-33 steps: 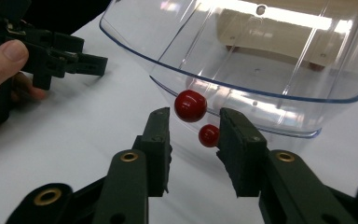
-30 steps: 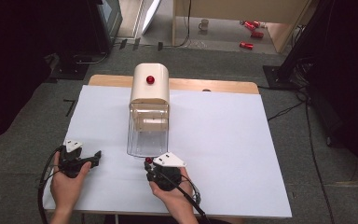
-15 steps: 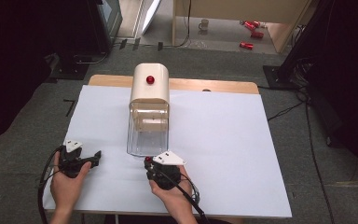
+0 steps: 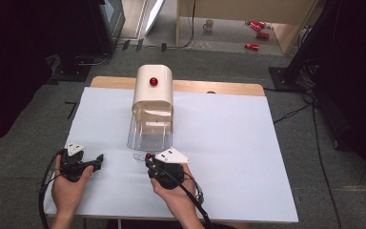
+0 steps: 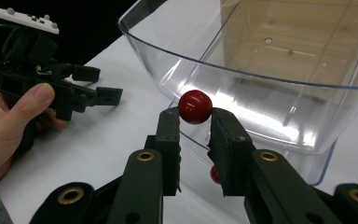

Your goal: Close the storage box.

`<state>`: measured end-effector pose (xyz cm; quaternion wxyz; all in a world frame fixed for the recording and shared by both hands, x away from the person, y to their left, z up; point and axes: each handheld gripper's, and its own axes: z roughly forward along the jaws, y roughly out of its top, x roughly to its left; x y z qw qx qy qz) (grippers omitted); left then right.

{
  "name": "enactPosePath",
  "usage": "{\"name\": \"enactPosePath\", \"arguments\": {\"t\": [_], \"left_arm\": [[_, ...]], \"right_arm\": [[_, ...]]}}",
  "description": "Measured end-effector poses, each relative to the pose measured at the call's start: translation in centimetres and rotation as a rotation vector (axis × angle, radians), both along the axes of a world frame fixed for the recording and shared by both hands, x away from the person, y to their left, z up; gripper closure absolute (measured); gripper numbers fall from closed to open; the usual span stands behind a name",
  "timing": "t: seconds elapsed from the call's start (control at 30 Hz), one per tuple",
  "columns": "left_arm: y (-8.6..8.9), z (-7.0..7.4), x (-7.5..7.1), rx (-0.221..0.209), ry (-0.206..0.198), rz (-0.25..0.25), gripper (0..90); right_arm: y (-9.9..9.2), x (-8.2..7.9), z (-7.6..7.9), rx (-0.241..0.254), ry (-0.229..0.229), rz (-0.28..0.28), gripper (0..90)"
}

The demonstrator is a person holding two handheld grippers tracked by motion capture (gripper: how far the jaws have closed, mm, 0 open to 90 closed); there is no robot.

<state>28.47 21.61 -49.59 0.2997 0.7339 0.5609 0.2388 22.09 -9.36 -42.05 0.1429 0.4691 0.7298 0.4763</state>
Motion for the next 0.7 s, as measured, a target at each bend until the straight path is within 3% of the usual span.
{"name": "enactPosePath", "arguments": {"t": [0.7], "left_arm": [[0.0,0.0,0.0,0.001,0.001,-0.001,15.1]], "right_arm": [[-0.8,3.9,1.8,-0.016,-0.040,-0.055,74.7]]}}
